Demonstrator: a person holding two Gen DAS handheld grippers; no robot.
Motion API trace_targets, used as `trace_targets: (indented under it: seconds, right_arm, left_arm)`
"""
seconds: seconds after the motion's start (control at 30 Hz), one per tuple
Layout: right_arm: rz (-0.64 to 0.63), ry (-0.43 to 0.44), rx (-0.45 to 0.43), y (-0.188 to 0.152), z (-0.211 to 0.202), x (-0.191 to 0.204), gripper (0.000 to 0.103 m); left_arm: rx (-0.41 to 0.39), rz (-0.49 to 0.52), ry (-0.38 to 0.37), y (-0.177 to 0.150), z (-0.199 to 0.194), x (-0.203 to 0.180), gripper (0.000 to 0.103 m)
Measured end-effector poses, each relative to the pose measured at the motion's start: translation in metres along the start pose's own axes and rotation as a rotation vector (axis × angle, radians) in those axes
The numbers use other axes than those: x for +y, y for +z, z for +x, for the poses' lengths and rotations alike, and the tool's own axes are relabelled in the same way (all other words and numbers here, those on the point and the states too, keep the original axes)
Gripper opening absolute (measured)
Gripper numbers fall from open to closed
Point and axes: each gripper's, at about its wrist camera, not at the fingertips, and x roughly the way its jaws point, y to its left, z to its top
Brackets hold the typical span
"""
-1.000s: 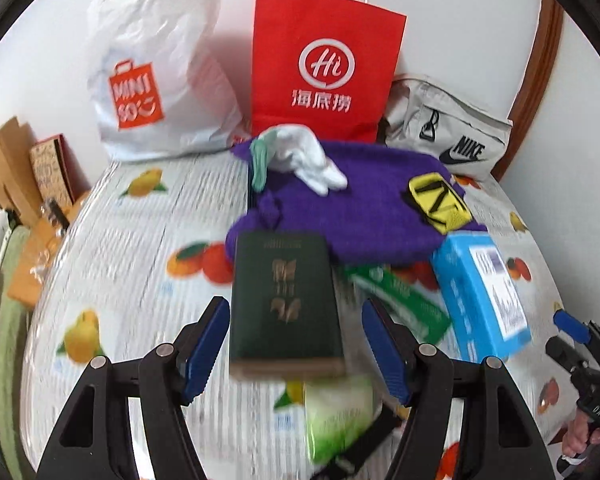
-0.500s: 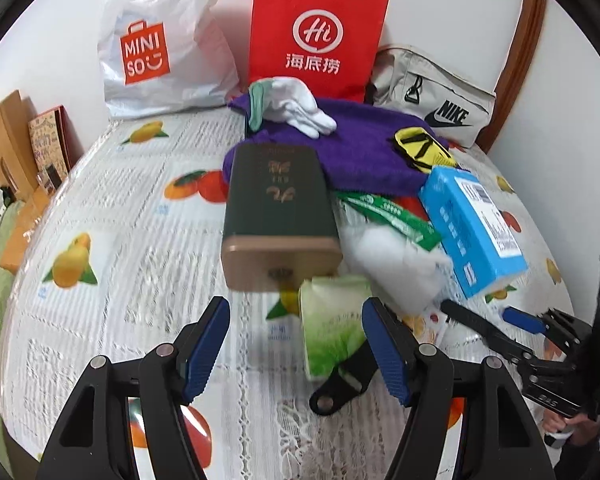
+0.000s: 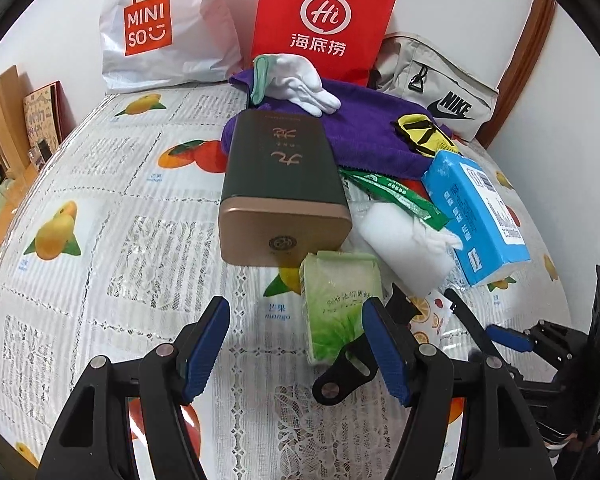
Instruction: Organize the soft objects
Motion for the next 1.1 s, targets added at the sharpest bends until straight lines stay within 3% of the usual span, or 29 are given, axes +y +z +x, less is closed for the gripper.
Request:
trace_targets:
  seconds: [0.07, 0.27, 0.4, 0.6, 0.8, 0.87, 1.0, 1.1]
  right_arm:
    - [-0.006, 0.001, -0.016, -0.001, 0.000, 0.003, 0.021]
    - [0.022, 0.001, -0.012, -0.004, -0.005, 0.004, 0.021]
    - [0.063, 0.010, -0.021, -0.003, -0.002, 0.001, 0.022]
    - [0.069, 0.000, -0.052, -0.002, 0.000, 0.003, 0.021]
    - [0.124, 0.017, -0.073, -0.008, -0.013, -0.005, 0.020]
    - [0.139, 0.009, -0.079, -0.012, -0.018, -0.009, 0.020]
    - [0.165, -0.020, -0.088, -0.019, -0.028, -0.020, 0.020]
    - [0.181, -0.044, -0.102, -0.021, -0.035, -0.028, 0.020]
  left_arm:
    - [-0.005, -0.002, -0.008, -0.002, -0.002, 0.002, 0.067]
    - [-0.008, 0.009, -0.027, -0.008, -0.005, 0.004, 0.067]
    - [-0.014, 0.029, -0.080, -0.012, -0.005, 0.000, 0.067]
    - [-0.017, 0.143, -0.139, -0.017, 0.000, -0.023, 0.067]
    - [-0.017, 0.277, -0.125, -0.020, 0.008, -0.050, 0.066]
    - [-0.012, 0.306, -0.123, -0.021, 0.015, -0.055, 0.058]
    - [-0.013, 0.360, -0.072, -0.023, 0.025, -0.062, 0.052]
    - [-0.021, 0.379, -0.034, -0.023, 0.026, -0.065, 0.035]
